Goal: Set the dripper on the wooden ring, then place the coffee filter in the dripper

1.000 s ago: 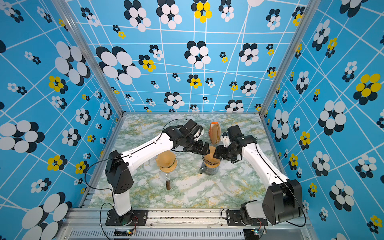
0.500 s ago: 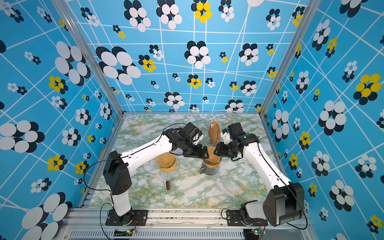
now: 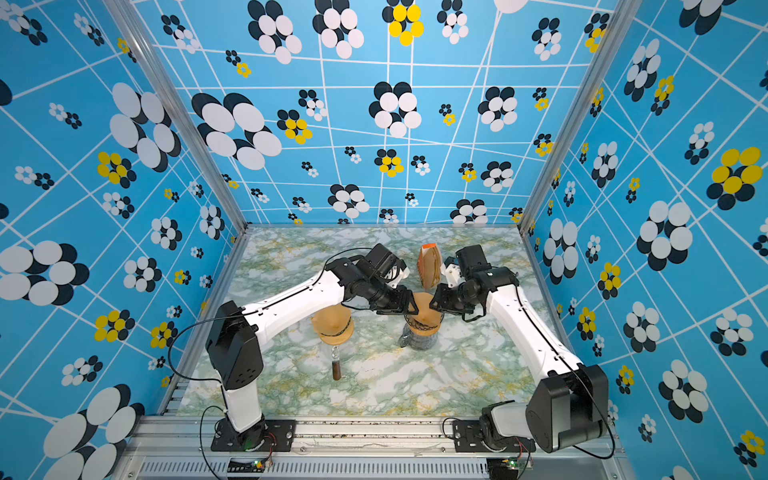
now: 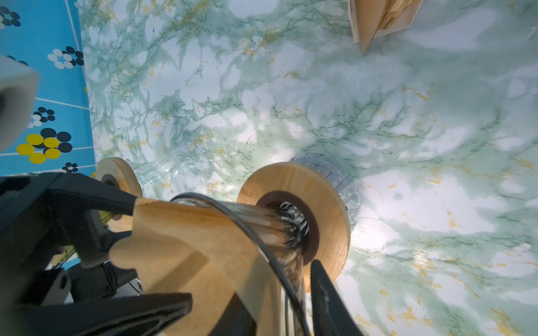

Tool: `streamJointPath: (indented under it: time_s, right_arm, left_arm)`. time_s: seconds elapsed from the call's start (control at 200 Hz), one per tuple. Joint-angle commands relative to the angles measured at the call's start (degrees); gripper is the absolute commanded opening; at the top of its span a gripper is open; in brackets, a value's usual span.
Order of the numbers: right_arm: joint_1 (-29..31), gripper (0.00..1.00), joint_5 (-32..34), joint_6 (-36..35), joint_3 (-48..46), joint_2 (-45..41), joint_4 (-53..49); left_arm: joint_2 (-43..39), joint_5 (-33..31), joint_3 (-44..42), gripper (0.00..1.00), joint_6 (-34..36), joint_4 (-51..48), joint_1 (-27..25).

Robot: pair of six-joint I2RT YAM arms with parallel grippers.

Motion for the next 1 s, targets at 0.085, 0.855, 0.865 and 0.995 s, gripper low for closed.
streamJointPath:
  time_s: [0.085, 0.855, 0.865, 0.995]
  right_arm:
    - [-1.63, 0.27, -3.1, 1.25, -1.98, -0.54, 1.92]
    - [-2.09, 0.17, -8.89, 4.17, -6.1, -0.72, 5.7]
    - [-2.09, 0.17, -8.92, 4.21, -6.14, -0.72, 5.77]
    - [-2.09, 0.18, -9.5, 4.57, -6.86, -0.8, 6.99]
  left_arm:
    - [0.77, 2.56, -1.12, 0.5, -1.44, 2.69, 0.4]
    - [1.12, 1.73, 2.13, 0.2, -0.76, 0.03, 0.14]
    - [1.12, 1.61, 2.1, 0.2, -0.7, -0.04, 0.12]
    - [0.54, 0.26, 1.02, 0.2, -0.3, -0.2, 0.19]
